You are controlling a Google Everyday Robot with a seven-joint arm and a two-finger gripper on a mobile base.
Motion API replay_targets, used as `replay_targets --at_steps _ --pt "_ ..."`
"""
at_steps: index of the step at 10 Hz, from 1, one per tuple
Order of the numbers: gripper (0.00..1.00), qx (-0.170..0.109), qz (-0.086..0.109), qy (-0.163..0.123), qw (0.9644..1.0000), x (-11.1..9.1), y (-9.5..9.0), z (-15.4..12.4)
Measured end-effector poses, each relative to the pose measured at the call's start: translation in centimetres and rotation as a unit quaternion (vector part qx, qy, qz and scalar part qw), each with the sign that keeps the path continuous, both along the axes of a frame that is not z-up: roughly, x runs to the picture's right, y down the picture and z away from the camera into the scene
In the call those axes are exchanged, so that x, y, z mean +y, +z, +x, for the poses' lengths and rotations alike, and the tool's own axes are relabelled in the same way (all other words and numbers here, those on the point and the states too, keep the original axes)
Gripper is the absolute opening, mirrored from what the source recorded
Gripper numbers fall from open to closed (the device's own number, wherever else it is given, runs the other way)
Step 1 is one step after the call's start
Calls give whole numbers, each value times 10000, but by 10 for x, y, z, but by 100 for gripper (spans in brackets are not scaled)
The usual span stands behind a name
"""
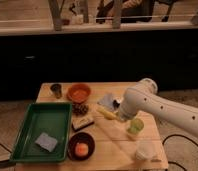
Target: Place banana in red bowl
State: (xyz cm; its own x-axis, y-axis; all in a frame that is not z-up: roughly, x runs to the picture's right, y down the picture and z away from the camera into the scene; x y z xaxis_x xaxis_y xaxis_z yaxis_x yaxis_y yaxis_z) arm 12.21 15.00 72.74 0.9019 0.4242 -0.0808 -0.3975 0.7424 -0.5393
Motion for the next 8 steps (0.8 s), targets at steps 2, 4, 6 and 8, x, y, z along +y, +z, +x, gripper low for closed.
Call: replay_targets --at_steps 2,4,6,8 --pt "1 -28 31 -26 10000 -8 2 -4" --pt "1 -45 41 -15 10000 -10 1 -3" --pt "3 -54 54 25 10000 -17 6 -4" --pt "11 -70 57 47 9999 -22 10 -6"
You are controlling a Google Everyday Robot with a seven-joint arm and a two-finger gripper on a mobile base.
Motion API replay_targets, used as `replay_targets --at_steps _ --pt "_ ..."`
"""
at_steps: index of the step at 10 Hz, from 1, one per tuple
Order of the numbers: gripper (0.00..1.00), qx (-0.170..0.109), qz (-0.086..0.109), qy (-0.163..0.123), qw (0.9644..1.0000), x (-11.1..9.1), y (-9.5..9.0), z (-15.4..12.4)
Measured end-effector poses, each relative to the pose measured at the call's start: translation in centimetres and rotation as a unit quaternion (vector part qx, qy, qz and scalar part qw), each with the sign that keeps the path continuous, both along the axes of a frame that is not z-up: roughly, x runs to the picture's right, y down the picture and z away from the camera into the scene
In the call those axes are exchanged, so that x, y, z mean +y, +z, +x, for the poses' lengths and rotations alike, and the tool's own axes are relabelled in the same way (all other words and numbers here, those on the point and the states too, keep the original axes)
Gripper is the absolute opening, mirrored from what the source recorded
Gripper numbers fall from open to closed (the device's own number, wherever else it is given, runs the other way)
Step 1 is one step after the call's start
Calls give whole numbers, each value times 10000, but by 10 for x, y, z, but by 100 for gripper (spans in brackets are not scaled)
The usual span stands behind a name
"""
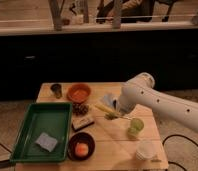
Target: Place banana in red bowl
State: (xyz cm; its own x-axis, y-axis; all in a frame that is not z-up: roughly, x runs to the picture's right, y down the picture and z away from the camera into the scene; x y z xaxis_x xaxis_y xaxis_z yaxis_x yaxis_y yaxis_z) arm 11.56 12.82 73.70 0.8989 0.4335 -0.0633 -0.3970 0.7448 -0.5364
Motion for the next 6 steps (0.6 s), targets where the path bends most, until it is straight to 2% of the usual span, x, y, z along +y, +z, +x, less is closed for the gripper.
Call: replay_targets --at_steps 1,3,6 --pt "11 2 0 25 10000 -3 2 1" --pt "1 -37 39 8 10000 -14 7 -5" --pt "0 -88 88 -105 9999 -28 13 -15"
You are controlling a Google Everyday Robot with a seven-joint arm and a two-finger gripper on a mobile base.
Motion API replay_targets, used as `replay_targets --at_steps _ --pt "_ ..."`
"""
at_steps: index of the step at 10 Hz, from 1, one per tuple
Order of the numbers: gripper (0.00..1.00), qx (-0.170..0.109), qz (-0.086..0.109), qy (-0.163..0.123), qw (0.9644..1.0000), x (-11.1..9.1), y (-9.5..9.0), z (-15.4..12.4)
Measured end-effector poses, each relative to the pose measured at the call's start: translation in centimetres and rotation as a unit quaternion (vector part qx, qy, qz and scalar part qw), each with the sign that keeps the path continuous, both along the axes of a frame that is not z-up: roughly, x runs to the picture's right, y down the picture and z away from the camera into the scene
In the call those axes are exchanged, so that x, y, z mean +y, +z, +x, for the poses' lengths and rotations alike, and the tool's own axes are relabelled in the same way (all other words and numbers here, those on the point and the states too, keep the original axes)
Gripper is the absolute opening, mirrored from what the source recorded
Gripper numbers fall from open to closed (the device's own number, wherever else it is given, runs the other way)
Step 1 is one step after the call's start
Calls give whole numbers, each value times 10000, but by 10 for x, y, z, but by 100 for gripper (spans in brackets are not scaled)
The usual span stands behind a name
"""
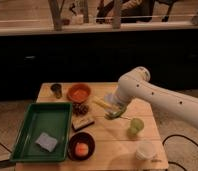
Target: Place banana in red bowl
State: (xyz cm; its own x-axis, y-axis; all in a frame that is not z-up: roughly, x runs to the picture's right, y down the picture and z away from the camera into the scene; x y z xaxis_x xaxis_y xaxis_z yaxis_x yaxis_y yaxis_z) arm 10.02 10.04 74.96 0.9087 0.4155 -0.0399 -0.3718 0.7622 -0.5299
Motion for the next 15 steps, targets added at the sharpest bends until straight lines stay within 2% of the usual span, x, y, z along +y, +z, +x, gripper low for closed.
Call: replay_targets --at_steps 3,5,8,11,12,15 --pt "0 -8 30 7 10000 -12 5 -6" --pt "0 -7 57 25 10000 -23 22 -22" --pt "0 -24 110 -69 9999 -33 27 -25" --pt "0 -49 113 -132 9998 -48 39 -40" --pt "0 -93 132 -181 9997 -57 44 -52" --pt "0 -118 190 -279 9994 -67 50 -57"
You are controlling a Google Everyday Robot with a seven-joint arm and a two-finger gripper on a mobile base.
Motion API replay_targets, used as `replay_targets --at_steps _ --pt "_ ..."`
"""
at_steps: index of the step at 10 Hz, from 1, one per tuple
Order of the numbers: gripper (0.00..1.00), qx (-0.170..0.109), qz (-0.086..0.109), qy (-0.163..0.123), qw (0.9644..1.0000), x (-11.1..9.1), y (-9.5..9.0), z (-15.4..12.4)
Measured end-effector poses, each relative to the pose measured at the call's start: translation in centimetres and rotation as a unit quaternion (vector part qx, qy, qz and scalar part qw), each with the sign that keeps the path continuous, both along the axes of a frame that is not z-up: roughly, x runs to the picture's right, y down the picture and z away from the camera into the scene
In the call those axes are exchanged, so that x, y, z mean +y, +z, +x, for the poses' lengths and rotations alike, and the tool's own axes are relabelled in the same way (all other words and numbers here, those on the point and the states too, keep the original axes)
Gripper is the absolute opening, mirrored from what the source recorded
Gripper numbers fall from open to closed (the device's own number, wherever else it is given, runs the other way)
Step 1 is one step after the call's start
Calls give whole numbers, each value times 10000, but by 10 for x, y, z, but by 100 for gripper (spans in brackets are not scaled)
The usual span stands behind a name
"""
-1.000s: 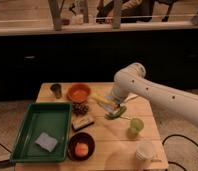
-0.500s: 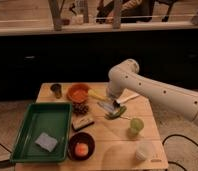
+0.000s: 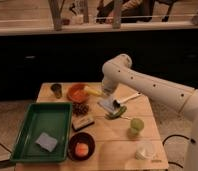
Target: Place banana in red bowl
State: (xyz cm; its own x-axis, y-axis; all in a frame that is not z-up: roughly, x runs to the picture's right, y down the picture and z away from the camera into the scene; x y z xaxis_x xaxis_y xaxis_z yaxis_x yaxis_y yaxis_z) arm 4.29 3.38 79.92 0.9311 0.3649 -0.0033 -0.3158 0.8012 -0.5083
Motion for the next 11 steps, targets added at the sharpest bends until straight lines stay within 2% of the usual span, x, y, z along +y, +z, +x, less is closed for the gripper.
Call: replay_targets --at_steps 4,7,11 --pt "0 -37 116 -71 9999 -18 12 -19" --pt "0 -78 206 -20 9998 -31 23 -27" --pt "0 -127 265 2 9996 -39 34 -37"
